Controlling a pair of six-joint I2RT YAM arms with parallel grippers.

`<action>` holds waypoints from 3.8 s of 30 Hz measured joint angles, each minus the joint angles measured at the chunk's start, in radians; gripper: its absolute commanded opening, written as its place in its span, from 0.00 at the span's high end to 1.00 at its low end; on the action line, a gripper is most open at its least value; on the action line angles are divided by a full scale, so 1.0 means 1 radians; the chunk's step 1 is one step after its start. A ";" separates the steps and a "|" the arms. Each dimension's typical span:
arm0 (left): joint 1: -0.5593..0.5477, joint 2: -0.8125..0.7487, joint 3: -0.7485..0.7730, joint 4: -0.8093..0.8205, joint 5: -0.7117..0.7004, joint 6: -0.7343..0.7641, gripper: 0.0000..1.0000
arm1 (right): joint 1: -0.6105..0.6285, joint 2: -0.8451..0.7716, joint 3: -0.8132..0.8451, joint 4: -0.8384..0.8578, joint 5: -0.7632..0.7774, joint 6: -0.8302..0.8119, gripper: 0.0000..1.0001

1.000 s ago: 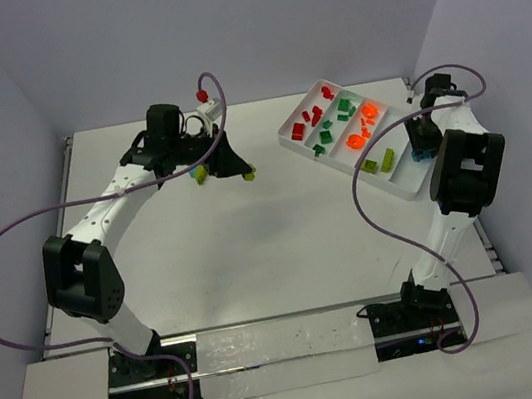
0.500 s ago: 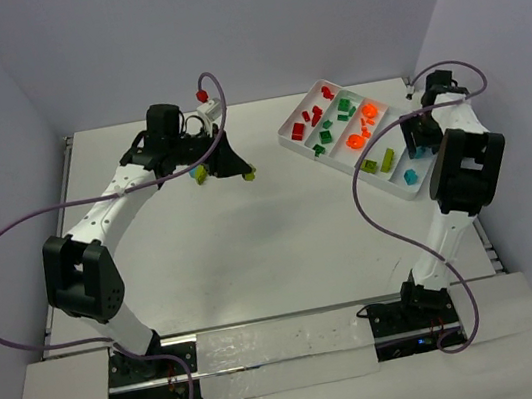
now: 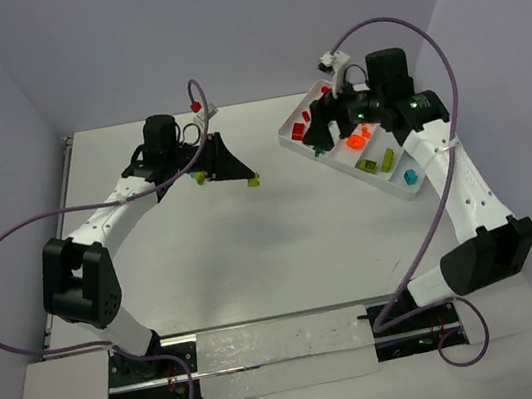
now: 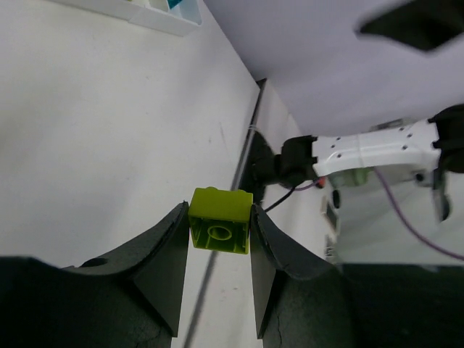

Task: Sort the legos into containers by color

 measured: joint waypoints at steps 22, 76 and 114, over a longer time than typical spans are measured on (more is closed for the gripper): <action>0.027 0.000 -0.050 0.102 -0.011 -0.556 1.00 | 0.529 0.071 -0.013 0.050 0.076 -0.077 0.10; 0.248 -0.172 -0.009 -0.239 -0.566 0.213 0.01 | -0.229 0.346 -0.112 0.041 0.284 -0.225 0.96; 0.244 -0.044 0.028 -0.308 -0.720 0.284 0.01 | -0.233 0.610 0.044 0.089 0.440 -0.167 0.32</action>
